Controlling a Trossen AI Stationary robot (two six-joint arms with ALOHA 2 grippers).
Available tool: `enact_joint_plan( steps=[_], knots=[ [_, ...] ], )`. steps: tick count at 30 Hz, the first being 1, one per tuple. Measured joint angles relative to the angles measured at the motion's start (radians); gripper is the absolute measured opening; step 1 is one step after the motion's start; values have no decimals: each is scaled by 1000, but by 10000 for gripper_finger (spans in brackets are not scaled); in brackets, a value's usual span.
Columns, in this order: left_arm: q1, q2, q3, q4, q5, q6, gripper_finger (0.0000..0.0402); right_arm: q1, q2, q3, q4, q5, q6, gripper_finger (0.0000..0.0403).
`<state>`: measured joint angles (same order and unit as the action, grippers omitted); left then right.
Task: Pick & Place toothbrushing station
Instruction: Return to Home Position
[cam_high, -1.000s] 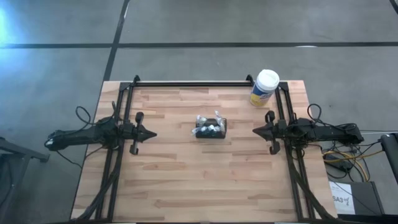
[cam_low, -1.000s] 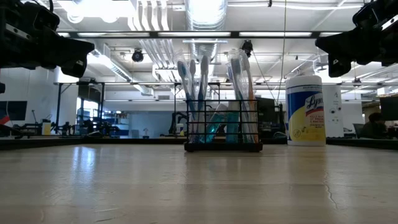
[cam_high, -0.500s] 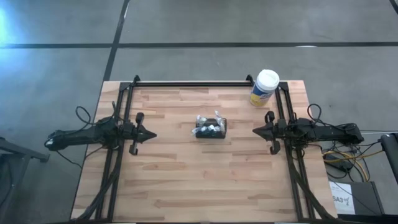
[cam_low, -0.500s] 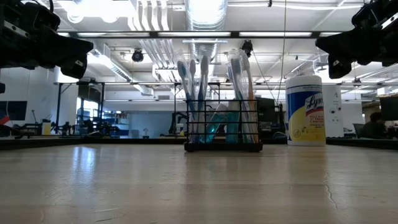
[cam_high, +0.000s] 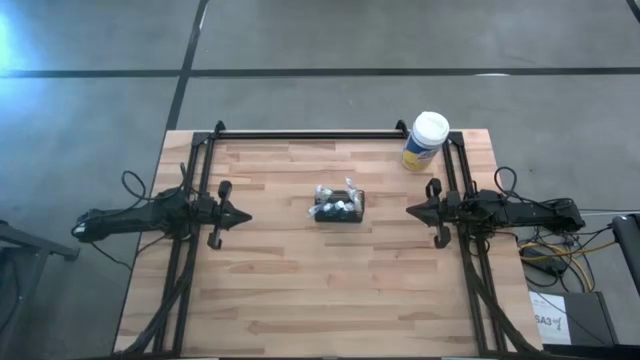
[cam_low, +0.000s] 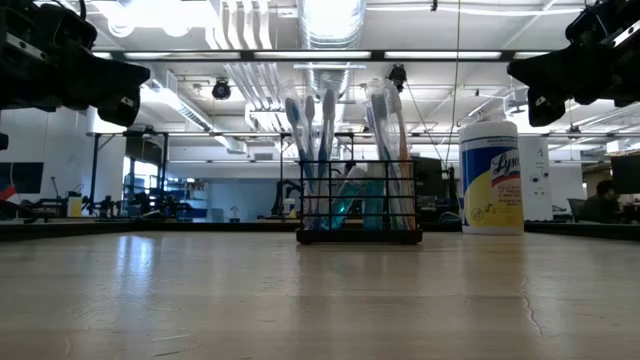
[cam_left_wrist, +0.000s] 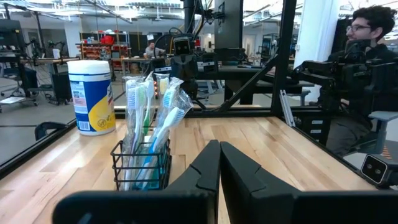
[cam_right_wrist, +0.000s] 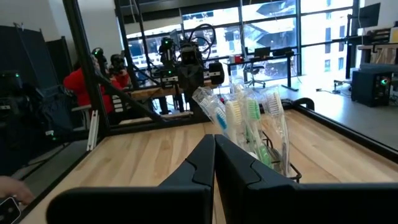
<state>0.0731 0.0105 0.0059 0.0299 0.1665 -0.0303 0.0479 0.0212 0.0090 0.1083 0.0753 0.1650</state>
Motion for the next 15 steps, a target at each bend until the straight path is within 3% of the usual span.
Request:
enact_joint_plan(
  steps=[15],
  knots=[
    [0, 0, 0, 0, 0, 0, 18, 0, 0, 0, 0, 0, 0, 8]
  ],
)
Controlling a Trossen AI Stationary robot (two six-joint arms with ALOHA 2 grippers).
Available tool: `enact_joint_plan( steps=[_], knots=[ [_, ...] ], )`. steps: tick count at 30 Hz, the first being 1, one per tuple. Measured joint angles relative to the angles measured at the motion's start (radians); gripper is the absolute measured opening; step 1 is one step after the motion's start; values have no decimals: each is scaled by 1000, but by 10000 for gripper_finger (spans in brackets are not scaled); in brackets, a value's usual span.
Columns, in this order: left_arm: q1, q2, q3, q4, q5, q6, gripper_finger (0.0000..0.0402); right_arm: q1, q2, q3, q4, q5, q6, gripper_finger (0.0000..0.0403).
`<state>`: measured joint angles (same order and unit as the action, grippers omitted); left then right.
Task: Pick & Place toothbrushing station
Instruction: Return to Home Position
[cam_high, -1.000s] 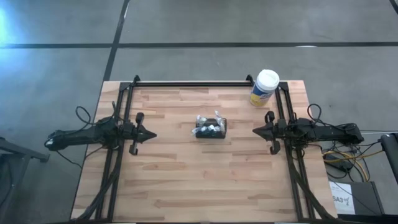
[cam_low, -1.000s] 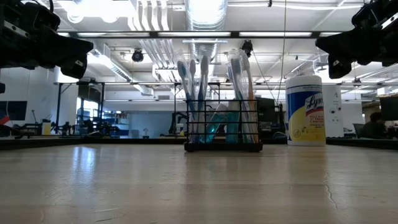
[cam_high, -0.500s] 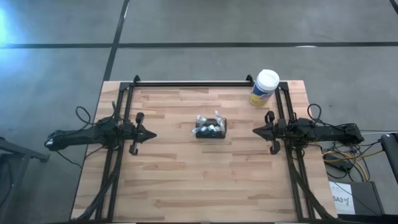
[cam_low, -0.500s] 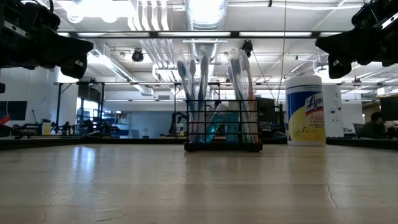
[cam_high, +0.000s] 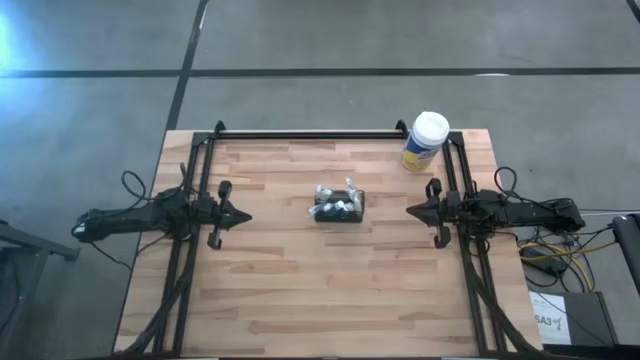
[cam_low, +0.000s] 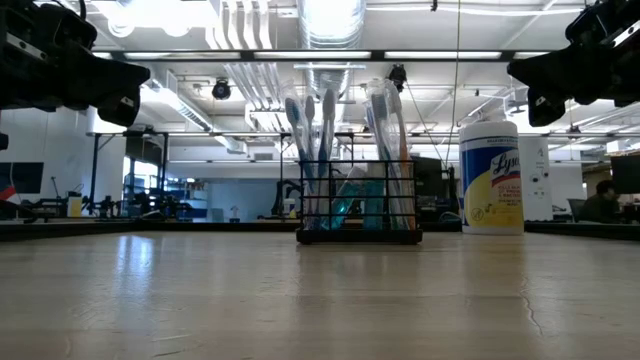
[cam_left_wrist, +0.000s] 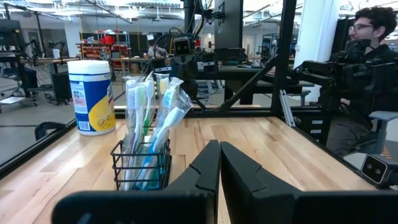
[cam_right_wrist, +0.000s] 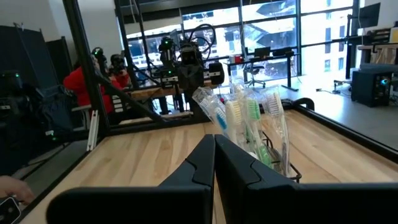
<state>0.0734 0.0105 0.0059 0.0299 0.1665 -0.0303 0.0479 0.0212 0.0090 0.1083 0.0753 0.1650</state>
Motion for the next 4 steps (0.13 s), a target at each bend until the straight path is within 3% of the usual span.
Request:
enact_joint_plan(
  steps=[4],
  knots=[
    [0, 0, 0, 0, 0, 0, 16, 0, 0, 0, 0, 0, 0, 8]
  ],
)
